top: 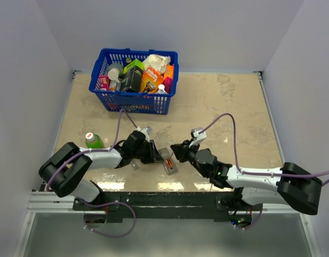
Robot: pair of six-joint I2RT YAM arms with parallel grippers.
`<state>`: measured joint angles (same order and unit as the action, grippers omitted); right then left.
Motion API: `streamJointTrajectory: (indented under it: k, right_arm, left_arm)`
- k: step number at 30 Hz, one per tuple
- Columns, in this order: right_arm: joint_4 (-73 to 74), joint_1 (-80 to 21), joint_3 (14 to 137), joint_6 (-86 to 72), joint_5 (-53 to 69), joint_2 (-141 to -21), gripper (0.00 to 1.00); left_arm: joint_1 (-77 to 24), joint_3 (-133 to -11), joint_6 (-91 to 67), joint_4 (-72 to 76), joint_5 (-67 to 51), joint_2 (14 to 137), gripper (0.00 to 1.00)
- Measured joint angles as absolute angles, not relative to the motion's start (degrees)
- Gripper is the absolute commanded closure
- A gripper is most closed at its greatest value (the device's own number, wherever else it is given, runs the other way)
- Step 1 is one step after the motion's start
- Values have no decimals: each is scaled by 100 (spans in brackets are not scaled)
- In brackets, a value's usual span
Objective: Unload the batteries from the remote control
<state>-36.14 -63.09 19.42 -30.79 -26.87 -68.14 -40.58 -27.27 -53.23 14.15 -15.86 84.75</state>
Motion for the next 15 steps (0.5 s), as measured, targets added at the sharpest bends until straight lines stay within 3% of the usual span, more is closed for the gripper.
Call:
streamJointTrajectory:
  k: [15]
  right_arm:
    - [-3269, -5736, 1288, -4115, -2139, -5892, 100]
  left_arm:
    - [-4104, -2650, -5452, 1562, -1614, 8508, 71]
